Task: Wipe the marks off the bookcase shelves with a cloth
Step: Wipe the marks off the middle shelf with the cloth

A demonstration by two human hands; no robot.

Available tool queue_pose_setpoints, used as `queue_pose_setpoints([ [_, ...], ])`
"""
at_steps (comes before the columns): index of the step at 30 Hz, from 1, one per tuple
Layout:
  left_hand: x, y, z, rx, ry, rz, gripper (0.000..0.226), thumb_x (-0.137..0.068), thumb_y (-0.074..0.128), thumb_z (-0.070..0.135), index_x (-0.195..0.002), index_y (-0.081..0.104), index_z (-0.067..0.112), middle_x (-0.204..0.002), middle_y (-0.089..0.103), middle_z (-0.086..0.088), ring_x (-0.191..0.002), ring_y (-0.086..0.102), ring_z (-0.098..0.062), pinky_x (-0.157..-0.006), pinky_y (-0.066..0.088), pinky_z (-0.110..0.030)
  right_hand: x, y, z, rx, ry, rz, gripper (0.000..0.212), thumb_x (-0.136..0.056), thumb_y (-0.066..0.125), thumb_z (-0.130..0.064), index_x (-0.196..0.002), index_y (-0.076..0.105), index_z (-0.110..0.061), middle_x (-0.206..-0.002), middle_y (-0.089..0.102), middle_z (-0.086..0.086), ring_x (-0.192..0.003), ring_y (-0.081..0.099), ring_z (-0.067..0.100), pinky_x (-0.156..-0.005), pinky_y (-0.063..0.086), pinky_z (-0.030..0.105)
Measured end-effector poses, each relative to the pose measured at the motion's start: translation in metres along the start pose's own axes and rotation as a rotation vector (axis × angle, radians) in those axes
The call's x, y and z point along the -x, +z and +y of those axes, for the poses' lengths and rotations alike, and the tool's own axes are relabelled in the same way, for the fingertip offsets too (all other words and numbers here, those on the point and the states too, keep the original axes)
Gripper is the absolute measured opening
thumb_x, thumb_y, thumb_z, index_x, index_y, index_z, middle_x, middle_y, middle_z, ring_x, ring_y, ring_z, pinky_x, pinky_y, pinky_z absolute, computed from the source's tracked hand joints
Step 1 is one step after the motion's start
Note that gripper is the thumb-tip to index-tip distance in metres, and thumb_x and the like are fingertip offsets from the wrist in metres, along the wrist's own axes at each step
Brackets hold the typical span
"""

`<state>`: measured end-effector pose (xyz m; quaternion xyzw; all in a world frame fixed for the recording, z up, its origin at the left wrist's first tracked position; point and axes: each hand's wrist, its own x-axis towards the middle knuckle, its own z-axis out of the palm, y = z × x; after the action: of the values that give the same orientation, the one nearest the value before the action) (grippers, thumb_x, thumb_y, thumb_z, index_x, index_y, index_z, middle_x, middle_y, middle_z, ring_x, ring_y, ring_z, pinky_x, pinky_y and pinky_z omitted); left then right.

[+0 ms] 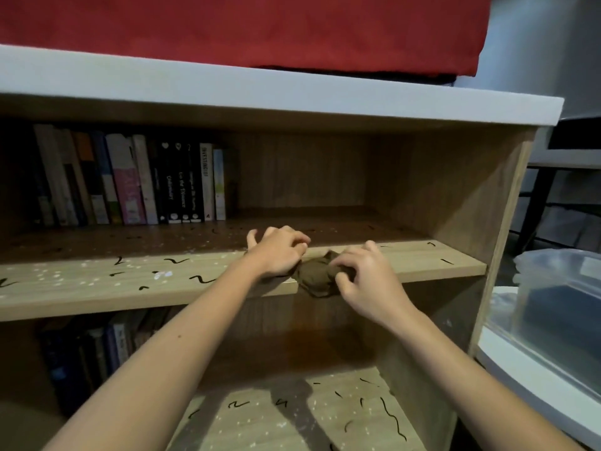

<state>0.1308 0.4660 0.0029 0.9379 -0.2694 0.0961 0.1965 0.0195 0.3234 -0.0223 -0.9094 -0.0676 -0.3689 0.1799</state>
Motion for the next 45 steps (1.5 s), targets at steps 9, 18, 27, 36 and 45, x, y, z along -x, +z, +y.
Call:
queue_pose_setpoints([
  [9, -0.025, -0.014, -0.033, -0.105, -0.253, -0.100, 0.053, -0.094, 0.038, 0.051, -0.137, 0.043, 0.019, -0.150, 0.032, -0.007, -0.140, 0.020, -0.030, -0.113, 0.000, -0.057, -0.095, 0.006, 0.059, -0.078, 0.220, -0.046, 0.027, -0.090, 0.050, -0.007, -0.113, 0.063, -0.007, -0.109, 0.064, 0.011, -0.098, 0.058, 0.021, -0.087, 0.052, 0.034],
  [18, -0.058, -0.011, -0.041, -0.076, -0.439, -0.423, 0.073, -0.083, 0.042, 0.066, -0.140, 0.039, 0.019, -0.147, 0.036, -0.007, -0.132, 0.036, -0.029, -0.109, 0.027, -0.042, -0.169, 0.074, 0.086, 0.178, 0.335, -0.333, 0.024, -0.091, 0.053, -0.011, -0.112, 0.055, 0.000, -0.118, 0.057, 0.018, -0.110, 0.052, 0.033, -0.091, 0.047, 0.038],
  [27, -0.074, -0.007, -0.053, 0.014, -0.494, -0.540, 0.085, -0.071, 0.050, 0.072, -0.140, 0.039, 0.023, -0.145, 0.038, -0.010, -0.129, 0.039, -0.032, -0.108, 0.031, -0.044, -0.192, 0.086, 0.079, -0.003, 0.291, -0.287, 0.020, -0.085, 0.058, -0.014, -0.103, 0.062, -0.005, -0.106, 0.063, 0.012, -0.097, 0.060, 0.027, -0.081, 0.050, 0.035],
  [36, -0.068, -0.030, -0.044, 0.118, -0.501, -0.440, 0.064, -0.082, 0.053, 0.059, -0.130, 0.044, 0.017, -0.133, 0.046, -0.008, -0.112, 0.048, -0.023, -0.089, 0.039, -0.032, -0.154, 0.081, 0.028, -0.089, 0.109, -0.535, 0.026, -0.088, 0.055, -0.016, -0.111, 0.067, -0.020, -0.109, 0.066, 0.004, -0.092, 0.061, 0.019, -0.079, 0.051, 0.028],
  [45, 0.021, -0.045, -0.061, -0.069, -0.294, -0.039, 0.040, -0.092, 0.041, 0.042, -0.127, 0.052, 0.027, -0.140, 0.044, -0.002, -0.133, 0.031, -0.027, -0.112, 0.004, -0.054, -0.135, 0.073, -0.001, -0.065, 0.108, -0.405, 0.029, -0.089, 0.049, -0.008, -0.113, 0.064, -0.012, -0.110, 0.064, 0.009, -0.093, 0.060, 0.021, -0.077, 0.050, 0.026],
])
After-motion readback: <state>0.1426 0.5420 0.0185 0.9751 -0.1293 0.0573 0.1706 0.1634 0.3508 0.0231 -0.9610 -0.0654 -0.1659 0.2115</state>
